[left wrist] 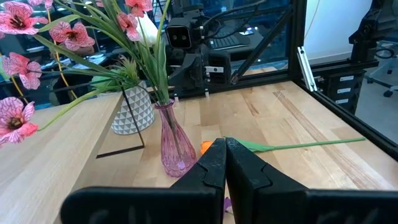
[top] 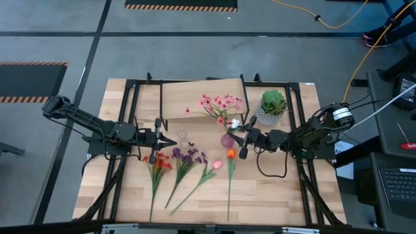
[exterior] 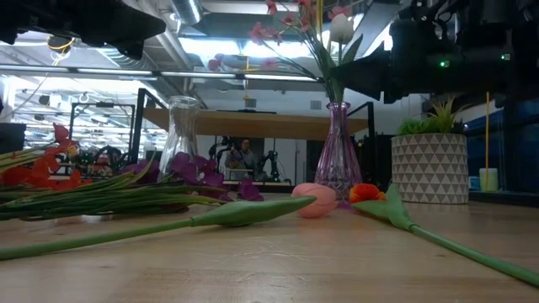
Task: Pick and place flowers into a vace then onto a shelf
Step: Put the white flower into the pink vase, then put the pink flower into the pink vase
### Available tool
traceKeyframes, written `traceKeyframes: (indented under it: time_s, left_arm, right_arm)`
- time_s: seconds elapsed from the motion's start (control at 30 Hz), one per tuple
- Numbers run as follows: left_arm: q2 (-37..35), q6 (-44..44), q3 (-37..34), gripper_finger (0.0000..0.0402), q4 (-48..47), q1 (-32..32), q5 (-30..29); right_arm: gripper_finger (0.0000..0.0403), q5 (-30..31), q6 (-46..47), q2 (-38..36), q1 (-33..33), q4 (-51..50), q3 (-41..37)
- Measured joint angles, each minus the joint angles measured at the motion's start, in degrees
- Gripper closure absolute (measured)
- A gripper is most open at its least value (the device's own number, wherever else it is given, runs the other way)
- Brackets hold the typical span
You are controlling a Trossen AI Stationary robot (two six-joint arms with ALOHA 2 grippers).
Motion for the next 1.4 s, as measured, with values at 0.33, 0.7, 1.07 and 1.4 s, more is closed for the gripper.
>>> traceKeyframes:
  time_s: [0.33, 0.7, 1.07, 1.4]
  left_arm:
    - [0.0, 0.0, 0.0, 0.0398, 0.0, 0.0, 0.0]
    - [0.0, -1.6, 0.0, 0.0398, 0.0, 0.0, 0.0]
    - [0.0, 0.9, 0.0, 0.0398, -0.3, 0.0, 4.2]
    - [0.0, 1.5, 0.0, 0.0398, -0.3, 0.0, 1.7]
  right_arm:
    - [0.0257, -0.1, 7.8, -11.0, 0.0, -17.4, 0.0]
    - [0.0257, -0.2, 14.2, -27.2, 3.2, -38.9, 0.0]
    - [0.0257, -0.2, 18.9, -43.2, 7.6, -54.9, 0.0]
    - [0.0305, -0.3, 5.5, -47.1, 7.9, -59.6, 0.0]
